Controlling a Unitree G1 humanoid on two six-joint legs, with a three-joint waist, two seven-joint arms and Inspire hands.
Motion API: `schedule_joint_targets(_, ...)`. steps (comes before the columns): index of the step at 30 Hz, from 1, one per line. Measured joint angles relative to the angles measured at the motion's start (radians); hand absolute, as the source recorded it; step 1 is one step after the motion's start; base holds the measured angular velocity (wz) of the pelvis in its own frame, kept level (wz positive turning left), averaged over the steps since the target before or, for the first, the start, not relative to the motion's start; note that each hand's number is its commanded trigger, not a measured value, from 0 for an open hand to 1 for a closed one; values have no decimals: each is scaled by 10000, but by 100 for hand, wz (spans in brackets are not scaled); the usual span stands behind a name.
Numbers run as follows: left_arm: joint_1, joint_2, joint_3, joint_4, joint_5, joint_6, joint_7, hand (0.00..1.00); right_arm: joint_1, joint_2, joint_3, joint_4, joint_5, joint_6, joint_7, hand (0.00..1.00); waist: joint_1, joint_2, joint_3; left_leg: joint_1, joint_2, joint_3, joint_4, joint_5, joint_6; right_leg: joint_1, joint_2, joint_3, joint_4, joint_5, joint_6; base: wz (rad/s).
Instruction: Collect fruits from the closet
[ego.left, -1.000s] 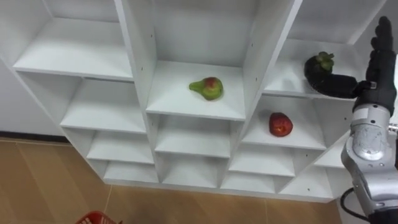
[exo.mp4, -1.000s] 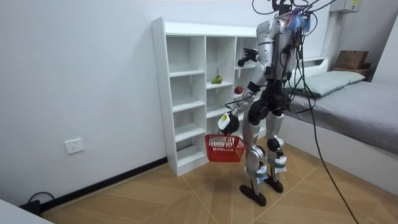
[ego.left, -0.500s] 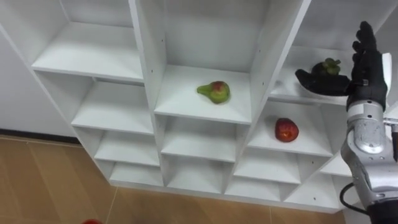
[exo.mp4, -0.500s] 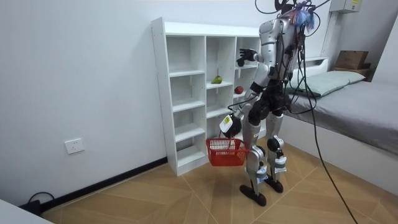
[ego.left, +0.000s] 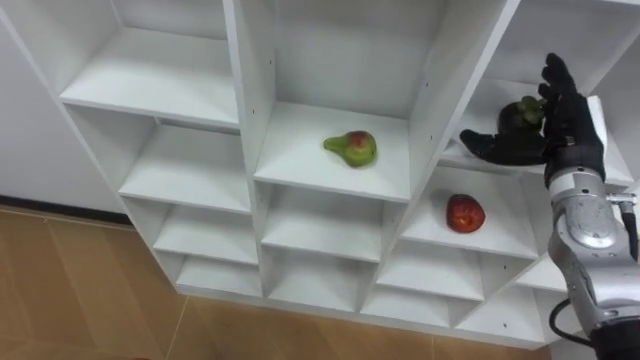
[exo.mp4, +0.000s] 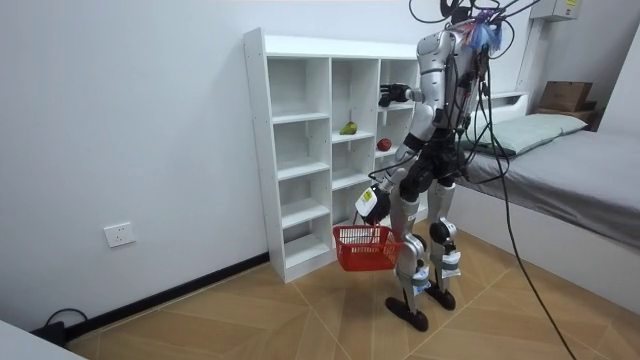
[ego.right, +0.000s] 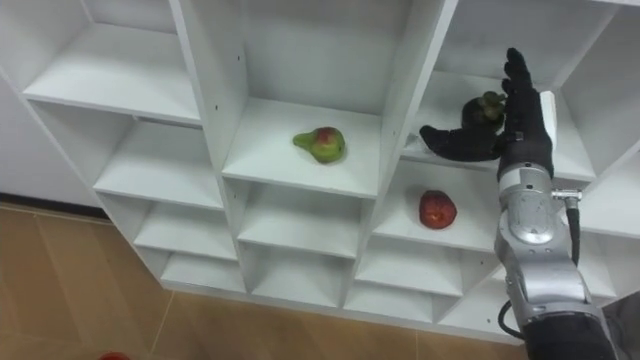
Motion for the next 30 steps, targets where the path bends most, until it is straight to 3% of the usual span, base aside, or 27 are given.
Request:
schedule_joint_targets(5, 67, -52, 189, -99, 4, 43, -2, 100, -5, -5, -13, 375, 24, 110, 189, 0, -17, 16, -29, -12, -2, -73, 9, 0, 0, 20, 4, -72, -6, 0, 0, 4)
schedule_joint_targets(8, 106, -53, 189, -99, 3, 44, -2, 100, -72, -76, -18, 677, 25, 87, 284, 0, -13, 73, -120, 17, -1, -90, 9, 1, -1, 69, -5, -83, -4, 0, 0, 0)
schedule_joint_targets(19, 222, -53, 184, -135, 6, 46, -35, 100, -232, -95, -90, 1153, 24, 64, 310, 0, -54, 122, -84, 147, -36, -187, -9, -1, -2, 352, 3, -145, -165, -1, 1, 2)
schedule_joint_targets(20, 223, -53, 182, -139, 6, 49, -58, 100, -232, -104, -90, 1175, 24, 49, 331, 61, -55, 121, -84, 151, -39, -187, 17, -1, -2, 355, 3, -145, -165, -1, 1, 0)
schedule_joint_targets(21, 224, -53, 169, -174, 6, 54, -73, 100, -232, -121, -89, 1213, 23, 16, 361, 71, -61, 117, -85, 151, -45, -198, 33, 0, -2, 356, -1, -145, -164, -1, 2, 0)
schedule_joint_targets(22, 214, -52, 166, -193, 4, 54, -71, 100, -232, -131, -84, 1261, 22, -19, 374, 100, -60, 114, -84, 151, -50, -213, 34, 0, -2, 356, -4, -141, -164, -1, 3, 0)
schedule_joint_targets(30, 156, -52, 145, -204, 0, 231, -63, 100, -523, -453, -118, 1925, 36, -145, 200, 100, -66, 81, -36, 142, -54, -246, 31, -2, -1, 351, 3, -144, -163, -5, 8, 0)
